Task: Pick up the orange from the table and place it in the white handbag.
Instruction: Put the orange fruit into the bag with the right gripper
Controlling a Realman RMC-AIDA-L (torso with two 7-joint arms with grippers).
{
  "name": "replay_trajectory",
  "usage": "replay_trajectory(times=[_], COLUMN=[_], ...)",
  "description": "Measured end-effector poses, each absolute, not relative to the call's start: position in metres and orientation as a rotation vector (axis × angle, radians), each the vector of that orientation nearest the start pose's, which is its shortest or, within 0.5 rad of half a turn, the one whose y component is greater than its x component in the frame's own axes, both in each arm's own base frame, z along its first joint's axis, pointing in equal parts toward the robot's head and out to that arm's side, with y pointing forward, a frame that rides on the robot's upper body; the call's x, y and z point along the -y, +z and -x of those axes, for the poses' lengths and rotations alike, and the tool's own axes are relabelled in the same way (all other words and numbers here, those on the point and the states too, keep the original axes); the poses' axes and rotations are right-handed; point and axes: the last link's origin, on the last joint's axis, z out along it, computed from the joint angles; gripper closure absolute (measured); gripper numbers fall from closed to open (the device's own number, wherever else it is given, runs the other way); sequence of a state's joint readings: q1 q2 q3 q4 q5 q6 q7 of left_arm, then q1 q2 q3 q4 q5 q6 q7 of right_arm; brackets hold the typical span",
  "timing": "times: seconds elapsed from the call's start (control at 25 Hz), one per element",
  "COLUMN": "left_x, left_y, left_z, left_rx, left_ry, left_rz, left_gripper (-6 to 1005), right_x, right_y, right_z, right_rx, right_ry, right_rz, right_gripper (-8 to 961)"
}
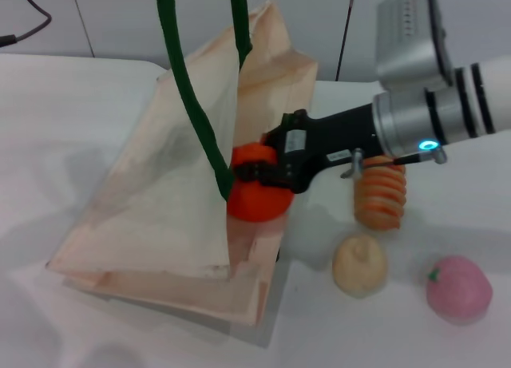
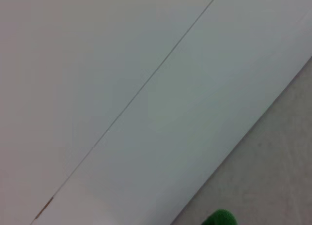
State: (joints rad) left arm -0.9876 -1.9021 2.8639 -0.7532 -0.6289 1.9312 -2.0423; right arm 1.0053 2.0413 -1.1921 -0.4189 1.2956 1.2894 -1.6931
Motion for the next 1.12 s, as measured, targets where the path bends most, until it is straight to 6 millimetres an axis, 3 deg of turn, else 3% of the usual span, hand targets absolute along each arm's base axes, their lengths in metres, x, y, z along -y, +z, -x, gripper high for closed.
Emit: replay_trajectory(times=[0.68,1.12], left_x=[-0.407,-0.407], left_y=[0.14,0.14], left_z=[0.18,0.179], left_rx=[1.188,1.187], left_ry=[-1.219,-1.219], left_rz=[2.471,2.471], left_gripper=[878,879], right_x=[-0.404,-0.405], right_y=[-0.103,-0.106], right_z=[-0.102,-0.099], right_rx=[-0.104,-0.108], right_ry=[0.297,0.309], right_rz=[3.015,2.998], right_gripper=[779,779])
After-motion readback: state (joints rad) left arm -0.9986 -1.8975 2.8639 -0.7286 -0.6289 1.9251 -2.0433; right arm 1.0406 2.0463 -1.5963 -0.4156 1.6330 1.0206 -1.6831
